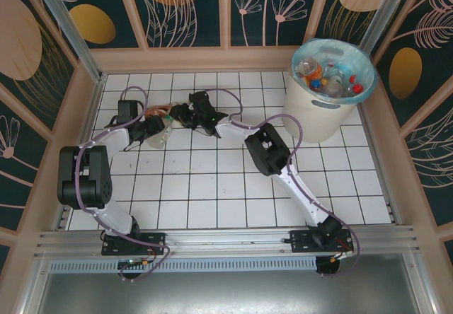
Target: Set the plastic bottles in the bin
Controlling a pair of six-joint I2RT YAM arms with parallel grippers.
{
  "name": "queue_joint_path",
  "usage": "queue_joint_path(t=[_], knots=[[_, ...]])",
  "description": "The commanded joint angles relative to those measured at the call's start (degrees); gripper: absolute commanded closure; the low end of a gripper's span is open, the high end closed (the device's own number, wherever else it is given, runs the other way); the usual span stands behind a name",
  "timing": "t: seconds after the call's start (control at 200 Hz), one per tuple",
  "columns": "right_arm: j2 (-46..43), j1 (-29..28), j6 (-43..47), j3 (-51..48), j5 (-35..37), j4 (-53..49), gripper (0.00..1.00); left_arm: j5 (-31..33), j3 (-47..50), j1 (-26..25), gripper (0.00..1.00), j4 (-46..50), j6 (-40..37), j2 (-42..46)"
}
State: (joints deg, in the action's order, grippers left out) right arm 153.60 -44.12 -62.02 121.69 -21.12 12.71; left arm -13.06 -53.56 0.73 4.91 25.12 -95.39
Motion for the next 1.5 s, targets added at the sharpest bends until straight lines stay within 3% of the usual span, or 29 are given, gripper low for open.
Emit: queue_joint_path(t=[0.0, 0.275, 0.535, 0.931, 1.141, 1.491], knots=[[-0.31, 0.57, 1.29, -4.03, 0.74, -1.01, 0.68, 0.4, 1.17, -0.29, 0.41, 3.07, -1.35, 2.75], [-14.83, 2.25, 0.53, -27.37, 4.26, 13.57, 0.75, 0.58, 1.28, -0.25, 0.39, 3.63, -0.7, 11.61], [-25.53, 2.81, 4.61, -40.04, 7.83, 17.19, 0.76, -0.7, 2.71, -0.29, 0.39, 4.32, -0.82, 17.39], [-38.06, 2.96, 12.24, -48.33, 12.61, 15.69, 0.77, -3.66, 2.56, -0.8, 0.38, 4.59, -0.7, 18.06], [-43.3, 2.94, 14.55, -51.24, 13.46, 14.96, 0.78, -3.95, 0.46, -4.49, 0.39, 6.25, -1.31, 16.89], [-58.52, 3.41, 27.6, -46.52, 23.34, -2.61, 0.8, -2.99, -8.28, -8.88, 0.39, 8.62, -0.09, 19.73]])
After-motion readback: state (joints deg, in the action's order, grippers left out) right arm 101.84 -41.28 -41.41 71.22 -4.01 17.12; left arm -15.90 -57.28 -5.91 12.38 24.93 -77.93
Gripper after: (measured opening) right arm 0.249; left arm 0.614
